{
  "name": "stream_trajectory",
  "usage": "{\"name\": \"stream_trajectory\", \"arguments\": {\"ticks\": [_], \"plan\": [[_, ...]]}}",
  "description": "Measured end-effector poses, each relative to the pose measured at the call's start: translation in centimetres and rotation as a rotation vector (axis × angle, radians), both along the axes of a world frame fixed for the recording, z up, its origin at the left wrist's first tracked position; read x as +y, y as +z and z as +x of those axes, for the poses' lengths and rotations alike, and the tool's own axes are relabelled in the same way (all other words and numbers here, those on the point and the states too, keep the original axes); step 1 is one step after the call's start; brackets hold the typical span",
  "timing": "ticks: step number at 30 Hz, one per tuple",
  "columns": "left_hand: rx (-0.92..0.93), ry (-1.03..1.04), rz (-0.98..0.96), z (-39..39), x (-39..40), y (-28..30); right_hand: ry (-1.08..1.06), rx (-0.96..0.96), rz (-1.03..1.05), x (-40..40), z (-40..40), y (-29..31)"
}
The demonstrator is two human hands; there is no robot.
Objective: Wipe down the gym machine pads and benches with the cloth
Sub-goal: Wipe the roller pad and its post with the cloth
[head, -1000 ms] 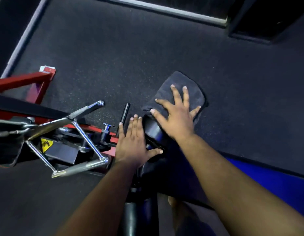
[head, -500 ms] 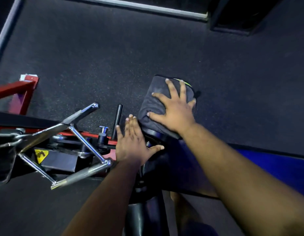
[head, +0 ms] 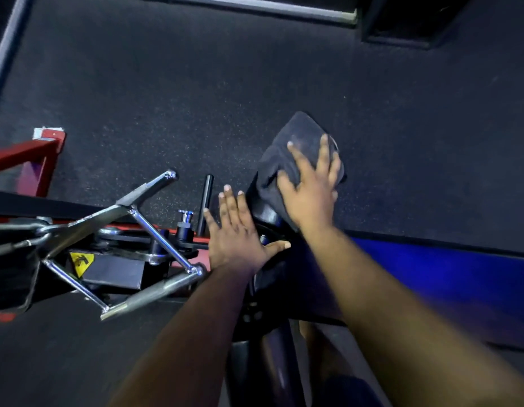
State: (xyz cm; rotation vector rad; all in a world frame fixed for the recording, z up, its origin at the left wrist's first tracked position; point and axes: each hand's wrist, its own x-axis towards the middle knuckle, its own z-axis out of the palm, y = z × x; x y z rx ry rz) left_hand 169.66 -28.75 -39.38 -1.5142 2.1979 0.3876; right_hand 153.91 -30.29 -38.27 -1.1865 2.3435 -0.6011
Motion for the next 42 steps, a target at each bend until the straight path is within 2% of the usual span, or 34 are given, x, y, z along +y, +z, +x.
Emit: {"name": "stream_trajectory", "arguments": {"ticks": [4, 7, 12, 15, 17, 19, 21, 24, 27, 29, 31, 33, 37, 39, 42], "plan": [[-0.09, -0.041, 0.031, -0.2, -0.3, -0.1, 0.06, -0.042, -0.054, 6.3, 3.3, -0.2], [-0.074, -0.021, 0.04, 0.0, -0.2, -0.3, 0.128, 0.002, -0.042, 5.6, 1.9, -1.2], [0.001, 0.002, 0.036, 0.1, 0.1, -0.2, -0.184, -0.232, -0.117, -0.5, -2.0, -2.1], [-0.002, 0.002, 0.011, -0.1, -0.1, -0.1, -0.36, -0.388, -0.301, 3.7, 1.2, -2.9], [-0.007, -0.006, 0.011, 0.0, 0.0, -0.1, -0.408, -0.496, -0.273, 7.2, 3.8, -3.4], [-0.009, -0.004, 0.006, 0.1, 0.1, -0.3, -0.387, -0.515, -0.25, 7.6, 4.1, -3.2], [-0.009, 0.003, 0.003, 0.1, 0.0, -0.2, -0.37, -0.426, -0.262, 4.5, 2.0, -2.8], [-0.004, 0.019, -0.007, -0.1, -0.1, -0.2, -0.298, -0.263, -0.103, -1.0, -1.2, -1.1], [-0.019, 0.026, 0.02, 0.1, -0.3, -0.3, -0.002, 0.025, 0.011, 0.5, 1.2, 0.7], [-0.018, -0.015, 0.02, 0.2, -0.4, -0.9, 0.204, 0.127, 0.019, 4.0, 3.9, 0.9], [-0.024, -0.024, 0.041, 0.3, -0.2, -0.9, 0.311, 0.144, 0.043, 4.5, 3.6, 0.2], [-0.063, -0.008, 0.043, 0.2, 0.0, -0.9, 0.364, 0.205, 0.081, 0.9, 1.0, -0.1], [-0.025, 0.051, 0.0, -0.1, 0.0, -0.4, 0.304, 0.251, 0.219, -6.0, -1.1, 0.8], [-0.045, 0.052, 0.033, -0.2, -0.2, -0.3, 0.331, 0.287, 0.205, -4.2, 0.4, 1.4], [-0.047, 0.01, 0.065, -0.1, -0.6, -0.7, 0.357, 0.16, 0.089, 2.5, 3.1, 1.7]]}}
